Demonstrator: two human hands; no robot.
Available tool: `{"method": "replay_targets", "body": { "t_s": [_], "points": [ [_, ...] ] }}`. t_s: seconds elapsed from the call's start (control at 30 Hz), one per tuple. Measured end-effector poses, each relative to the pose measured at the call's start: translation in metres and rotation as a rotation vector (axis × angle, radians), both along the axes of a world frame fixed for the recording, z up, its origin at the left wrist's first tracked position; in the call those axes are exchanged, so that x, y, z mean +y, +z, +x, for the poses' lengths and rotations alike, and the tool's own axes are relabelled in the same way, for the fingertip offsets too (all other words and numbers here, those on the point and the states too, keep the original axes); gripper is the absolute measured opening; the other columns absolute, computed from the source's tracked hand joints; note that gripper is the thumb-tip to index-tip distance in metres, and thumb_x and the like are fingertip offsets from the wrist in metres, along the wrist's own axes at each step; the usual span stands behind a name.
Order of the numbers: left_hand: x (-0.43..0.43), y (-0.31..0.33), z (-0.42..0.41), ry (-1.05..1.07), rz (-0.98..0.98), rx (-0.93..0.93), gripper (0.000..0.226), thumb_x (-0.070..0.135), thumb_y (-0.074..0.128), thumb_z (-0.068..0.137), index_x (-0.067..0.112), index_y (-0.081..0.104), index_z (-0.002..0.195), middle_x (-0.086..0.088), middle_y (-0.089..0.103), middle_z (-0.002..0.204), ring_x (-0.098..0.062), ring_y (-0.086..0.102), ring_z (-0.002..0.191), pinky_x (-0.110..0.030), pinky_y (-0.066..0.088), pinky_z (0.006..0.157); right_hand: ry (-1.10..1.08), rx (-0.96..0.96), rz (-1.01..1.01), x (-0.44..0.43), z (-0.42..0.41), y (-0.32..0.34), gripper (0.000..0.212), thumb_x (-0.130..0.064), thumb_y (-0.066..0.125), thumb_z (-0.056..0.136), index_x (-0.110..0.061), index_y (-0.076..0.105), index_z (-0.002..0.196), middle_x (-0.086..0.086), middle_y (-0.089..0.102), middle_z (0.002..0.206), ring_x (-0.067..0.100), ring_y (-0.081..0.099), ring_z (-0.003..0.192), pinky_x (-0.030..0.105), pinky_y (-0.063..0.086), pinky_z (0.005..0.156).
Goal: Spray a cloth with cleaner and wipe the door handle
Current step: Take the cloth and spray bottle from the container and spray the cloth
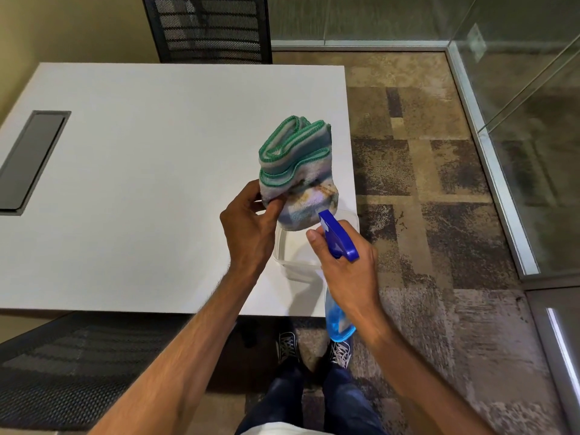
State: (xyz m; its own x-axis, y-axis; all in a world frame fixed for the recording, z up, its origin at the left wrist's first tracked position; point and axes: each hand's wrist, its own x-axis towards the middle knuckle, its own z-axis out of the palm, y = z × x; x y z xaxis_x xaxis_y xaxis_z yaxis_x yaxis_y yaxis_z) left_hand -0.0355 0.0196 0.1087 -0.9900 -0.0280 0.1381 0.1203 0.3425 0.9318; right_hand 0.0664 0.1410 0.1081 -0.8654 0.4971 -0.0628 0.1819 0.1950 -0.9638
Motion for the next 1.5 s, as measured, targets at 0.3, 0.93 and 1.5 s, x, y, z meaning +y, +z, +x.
{"method": "replay_targets", "body": {
  "t_s": [0.3, 0.93, 1.5],
  "points": [
    [-0.001, 0.008, 0.0, -0.06, 0.125, -0.128, 0.024, 0.025, 0.077, 0.092, 0.047, 0.074, 0.103, 0.015, 0.079, 0.098, -0.013, 0.076, 0.093, -0.048, 0.065, 0.086, -0.013, 0.016, 0.05, -0.001, -0.004, 0.004, 0.021, -0.035, 0.074, 0.094, -0.023, 0.061, 0.081, -0.008, 0.053, 0.067, 0.008, 0.045, 0.06, 0.014, 0.039, 0.059],
    [0.001, 0.011, -0.007, -0.044, 0.161, -0.196, 0.031, 0.032, 0.078, 0.092, 0.022, 0.076, 0.122, 0.001, 0.079, 0.112, -0.017, 0.076, 0.102, -0.05, 0.064, 0.09, -0.06, -0.021, 0.107, -0.003, -0.005, 0.0, 0.032, -0.043, 0.07, 0.092, -0.024, 0.051, 0.074, -0.012, 0.042, 0.062, 0.007, 0.038, 0.056, 0.013, 0.035, 0.056],
    [-0.001, 0.015, -0.008, -0.139, 0.087, -0.113, 0.029, 0.029, 0.078, 0.092, 0.056, 0.068, 0.097, 0.038, 0.072, 0.085, -0.001, 0.074, 0.089, -0.034, 0.065, 0.084, -0.058, 0.059, 0.159, -0.003, -0.012, 0.014, 0.033, -0.036, 0.073, 0.095, -0.031, 0.051, 0.07, -0.008, 0.044, 0.061, 0.015, 0.042, 0.059, 0.028, 0.039, 0.058]
  ]
}}
